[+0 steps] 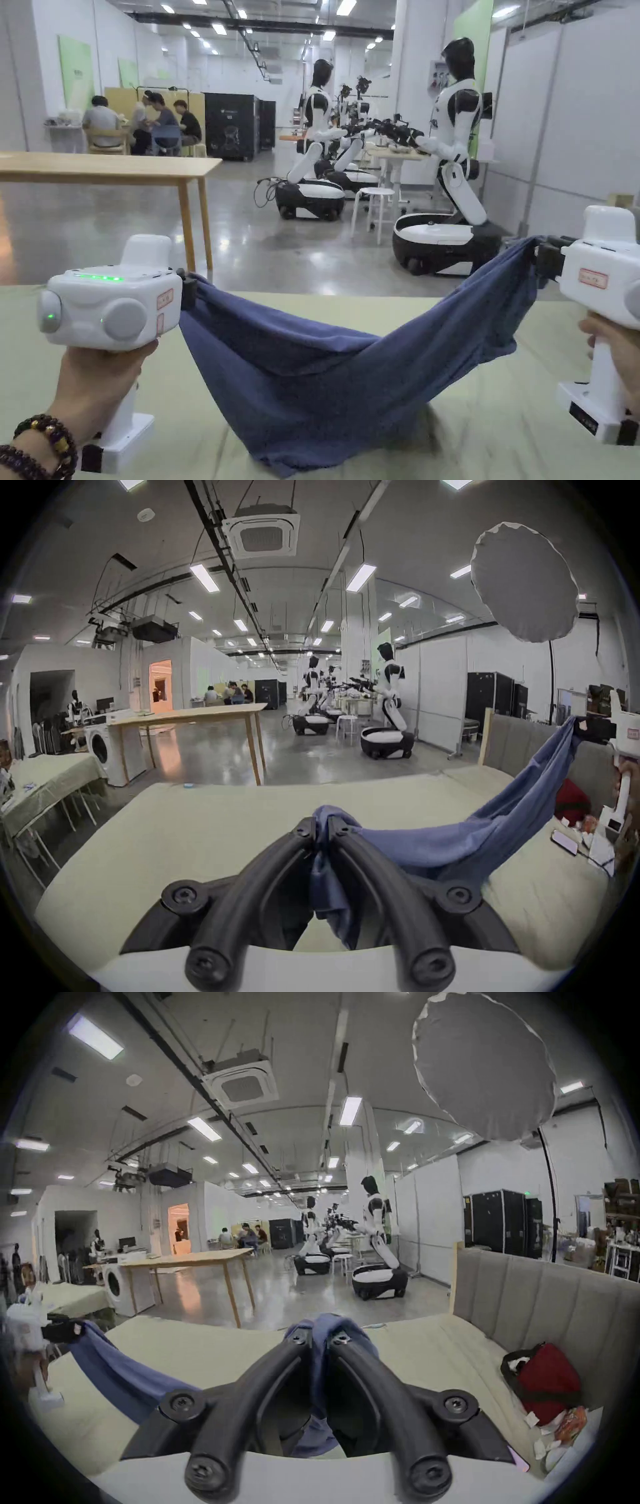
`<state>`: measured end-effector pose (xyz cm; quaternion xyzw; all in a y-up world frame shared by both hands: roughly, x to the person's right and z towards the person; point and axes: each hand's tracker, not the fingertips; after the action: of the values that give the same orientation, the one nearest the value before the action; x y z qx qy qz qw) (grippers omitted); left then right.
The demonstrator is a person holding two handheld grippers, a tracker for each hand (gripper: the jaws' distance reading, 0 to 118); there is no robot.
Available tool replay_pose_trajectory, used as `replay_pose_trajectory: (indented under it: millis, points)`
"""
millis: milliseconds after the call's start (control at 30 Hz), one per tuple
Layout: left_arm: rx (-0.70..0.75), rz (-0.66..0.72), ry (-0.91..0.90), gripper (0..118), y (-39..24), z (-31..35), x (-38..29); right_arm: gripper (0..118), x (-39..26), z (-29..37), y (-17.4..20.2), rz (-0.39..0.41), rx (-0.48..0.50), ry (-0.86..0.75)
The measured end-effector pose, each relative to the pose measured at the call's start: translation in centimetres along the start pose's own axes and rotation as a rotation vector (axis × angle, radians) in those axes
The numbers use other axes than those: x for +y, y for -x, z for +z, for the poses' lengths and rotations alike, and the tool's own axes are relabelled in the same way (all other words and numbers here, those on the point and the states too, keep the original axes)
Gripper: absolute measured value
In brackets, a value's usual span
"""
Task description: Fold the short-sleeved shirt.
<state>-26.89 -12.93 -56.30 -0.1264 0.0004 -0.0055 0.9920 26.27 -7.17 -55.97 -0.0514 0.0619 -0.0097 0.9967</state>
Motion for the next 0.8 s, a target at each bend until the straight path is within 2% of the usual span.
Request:
replay_pose_trajectory:
  millis: [200, 500, 667, 767, 800]
  points:
    - [-0.061, 0.013, 0.075, 3, 0.5, 8.2, -8.1, 7, -6.1, 10.4, -1.7, 0.029, 0.050, 0.107]
    - [-0.098, -0.050, 0.341, 3, 1.8, 18.5, -20.5, 7, -15.7, 23.7, -4.7, 0.072, 0.087, 0.359]
    - [-0.125, -0.110, 0.489, 3, 1.6, 20.2, -25.3, 7, -21.5, 24.7, -6.1, 0.216, 0.026, 0.648]
    - [-0.142, -0.079, 0.581, 3, 1.9, 19.2, -26.3, 7, -24.8, 23.5, -7.1, 0.202, 0.009, 0.753]
    - [-0.135, -0.085, 0.552, 3, 1.9, 18.8, -25.9, 7, -25.5, 23.0, -7.3, 0.188, 0.018, 0.774]
